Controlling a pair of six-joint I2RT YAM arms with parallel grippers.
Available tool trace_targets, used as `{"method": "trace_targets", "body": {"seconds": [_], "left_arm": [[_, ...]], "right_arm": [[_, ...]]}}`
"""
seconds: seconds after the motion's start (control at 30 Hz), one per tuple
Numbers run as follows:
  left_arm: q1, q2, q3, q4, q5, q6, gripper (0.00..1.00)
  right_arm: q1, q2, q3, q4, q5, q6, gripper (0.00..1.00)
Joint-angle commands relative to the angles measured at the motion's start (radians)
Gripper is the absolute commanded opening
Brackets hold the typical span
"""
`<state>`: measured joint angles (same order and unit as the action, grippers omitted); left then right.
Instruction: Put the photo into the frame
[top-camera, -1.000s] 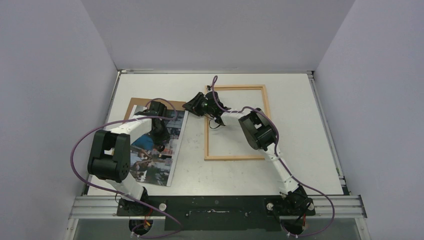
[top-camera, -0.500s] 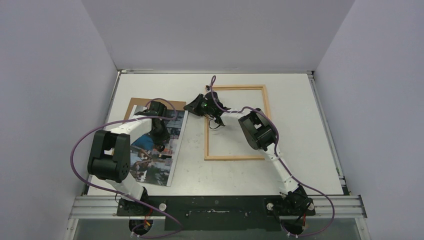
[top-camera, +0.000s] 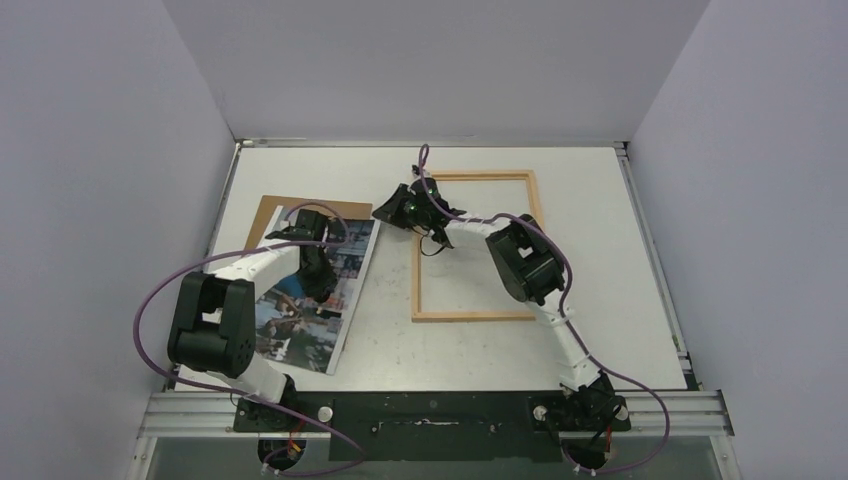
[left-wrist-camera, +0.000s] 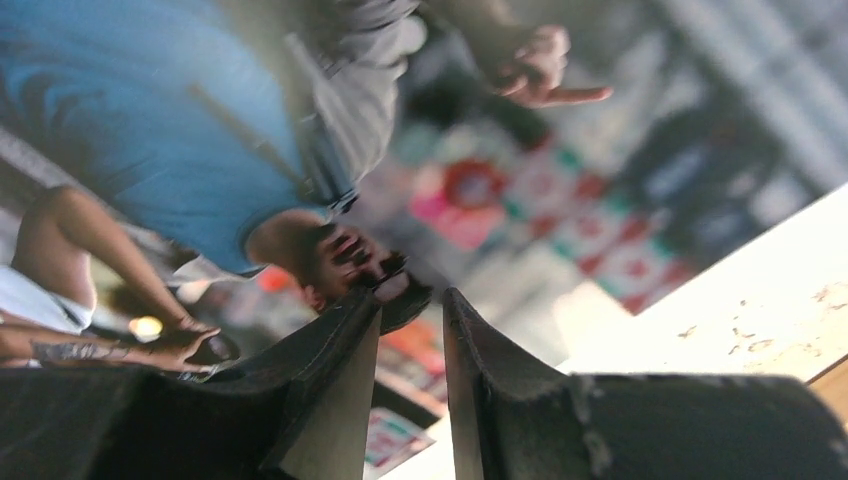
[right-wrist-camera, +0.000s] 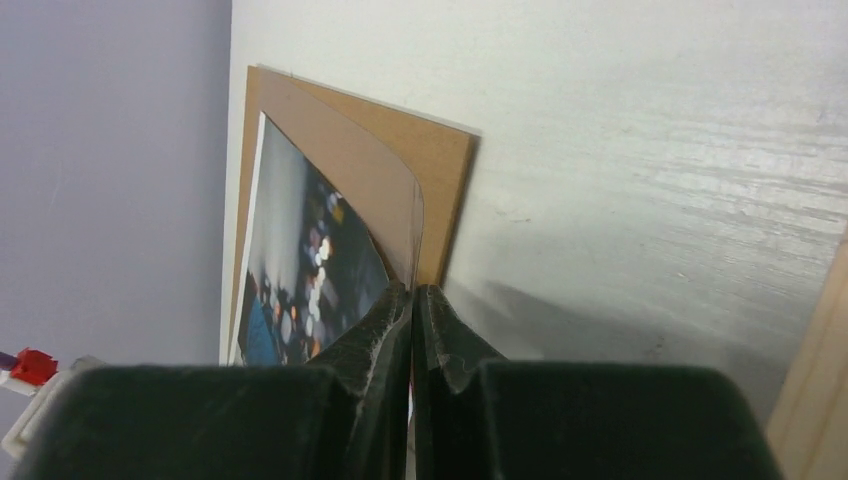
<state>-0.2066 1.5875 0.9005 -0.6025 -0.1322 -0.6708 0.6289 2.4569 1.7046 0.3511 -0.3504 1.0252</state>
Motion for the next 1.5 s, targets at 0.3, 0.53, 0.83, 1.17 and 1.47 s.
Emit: {"method": "trace_targets", "body": {"seconds": [0.3,0.53,0.83,1.17,1.47], "left_arm": [[0.016,-0.145,-0.128,-0.034,-0.040,-0.115,0.29],[0.018,-0.171,-0.160,-0.039,-0.042,-0.143,0.29],[0.022,-0.274,-0.190,-0.051,-0.066,-0.192,0.29],[0.052,-0.347,-0.219,-0.078,-0.092,-0.210,0.29],[0.095,-0.330,-0.206,-0.059,-0.086,-0.161,0.31]], "right_arm": [[0.002,-0.274,-0.015,-0.149,0.103,-0.273,0.00],[0.022,-0.348,0.023,-0.277,0.145,-0.394,0.00],[0.078,-0.423,0.116,-0.456,0.192,-0.563,0.00],[0.115,-0.464,0.211,-0.521,0.206,-0.633,0.00],[0.135,-0.494,0.243,-0.549,0.310,-0.684,0.00]]}}
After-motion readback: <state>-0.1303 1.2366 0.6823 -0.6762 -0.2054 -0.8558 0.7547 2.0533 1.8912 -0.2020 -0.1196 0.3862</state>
